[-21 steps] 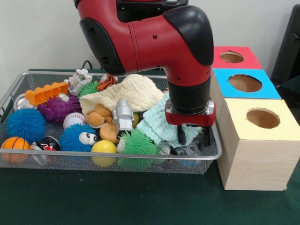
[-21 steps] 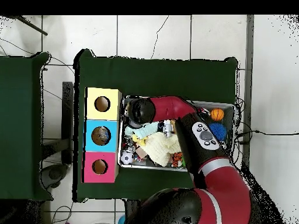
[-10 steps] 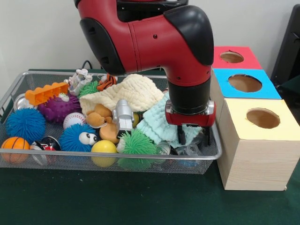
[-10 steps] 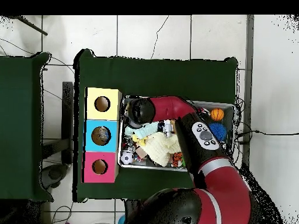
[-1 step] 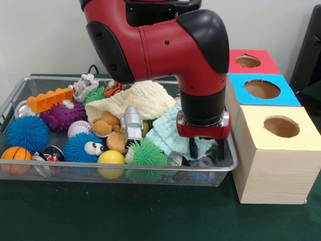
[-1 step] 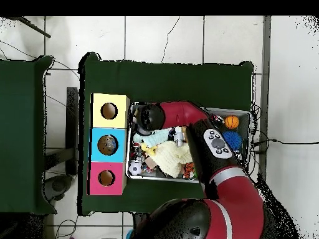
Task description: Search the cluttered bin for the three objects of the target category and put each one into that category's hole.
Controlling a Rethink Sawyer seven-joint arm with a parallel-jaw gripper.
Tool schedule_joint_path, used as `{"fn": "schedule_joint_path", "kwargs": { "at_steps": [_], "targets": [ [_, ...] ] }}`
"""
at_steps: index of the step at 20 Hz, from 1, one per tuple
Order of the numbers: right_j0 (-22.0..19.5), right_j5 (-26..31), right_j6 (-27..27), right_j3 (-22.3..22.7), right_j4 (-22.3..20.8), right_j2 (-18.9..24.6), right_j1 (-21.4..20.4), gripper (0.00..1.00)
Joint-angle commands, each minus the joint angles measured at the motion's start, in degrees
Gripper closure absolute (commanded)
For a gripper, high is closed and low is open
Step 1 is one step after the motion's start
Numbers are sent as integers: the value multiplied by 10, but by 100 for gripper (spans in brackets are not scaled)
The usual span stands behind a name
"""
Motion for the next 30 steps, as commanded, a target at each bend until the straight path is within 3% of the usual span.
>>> {"fn": "schedule_joint_path", "kwargs": {
  "at_steps": [1, 30],
  "targets": [
    [25, -81, -15, -26, -48, -15, 100, 0],
    [62, -96, 16, -70, -35, -55, 128, 0]
  ]
}}
